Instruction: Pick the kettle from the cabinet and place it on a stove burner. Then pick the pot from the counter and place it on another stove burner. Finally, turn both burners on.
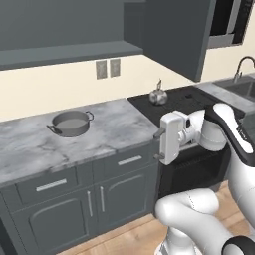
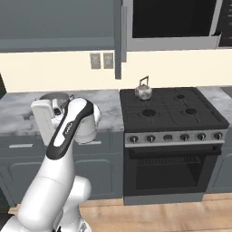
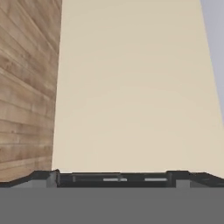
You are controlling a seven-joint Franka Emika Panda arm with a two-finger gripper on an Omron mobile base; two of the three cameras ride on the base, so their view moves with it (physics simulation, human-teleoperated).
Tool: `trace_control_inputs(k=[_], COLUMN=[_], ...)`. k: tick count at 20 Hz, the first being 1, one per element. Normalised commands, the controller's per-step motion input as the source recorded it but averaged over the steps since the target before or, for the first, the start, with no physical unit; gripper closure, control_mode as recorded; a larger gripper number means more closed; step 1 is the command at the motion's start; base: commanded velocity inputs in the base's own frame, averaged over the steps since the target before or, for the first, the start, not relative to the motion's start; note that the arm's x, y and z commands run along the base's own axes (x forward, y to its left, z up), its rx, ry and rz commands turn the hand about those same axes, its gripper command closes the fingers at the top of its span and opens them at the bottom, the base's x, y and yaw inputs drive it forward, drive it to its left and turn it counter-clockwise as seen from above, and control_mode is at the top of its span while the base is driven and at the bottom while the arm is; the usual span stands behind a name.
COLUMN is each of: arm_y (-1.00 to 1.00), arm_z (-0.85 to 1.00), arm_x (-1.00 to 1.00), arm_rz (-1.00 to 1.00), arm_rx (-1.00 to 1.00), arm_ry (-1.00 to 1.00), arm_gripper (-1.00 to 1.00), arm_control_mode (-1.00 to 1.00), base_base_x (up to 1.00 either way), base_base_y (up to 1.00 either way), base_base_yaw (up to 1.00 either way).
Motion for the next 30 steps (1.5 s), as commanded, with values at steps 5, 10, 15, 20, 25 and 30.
trace_control_inputs(k=[5,10,15,20,25,30], arm_y=[0.00,0.00,0.00,0.00,0.00,0.00], arm_z=[0.00,0.00,0.00,0.00,0.00,0.00], arm_x=[0.00,0.00,0.00,0.00,0.00,0.00], arm_rz=[0.00,0.00,0.00,0.00,0.00,0.00], arm_rx=[0.00,0.00,0.00,0.00,0.00,0.00], arm_ry=[0.00,0.00,0.00,0.00,0.00,0.00], arm_gripper=[-1.00,-1.00,-1.00,-1.00,-1.00,-1.00], arm_control_mode=[1.00,1.00,1.00,1.00,1.00,1.00], base_base_x=[0.01,0.17,0.21,0.25,0.31,0.41], base_base_y=[0.47,0.25,0.28,0.49,0.43,0.24], base_base_yaw=[-0.17,-0.12,-0.09,-0.06,-0.02,0.00])
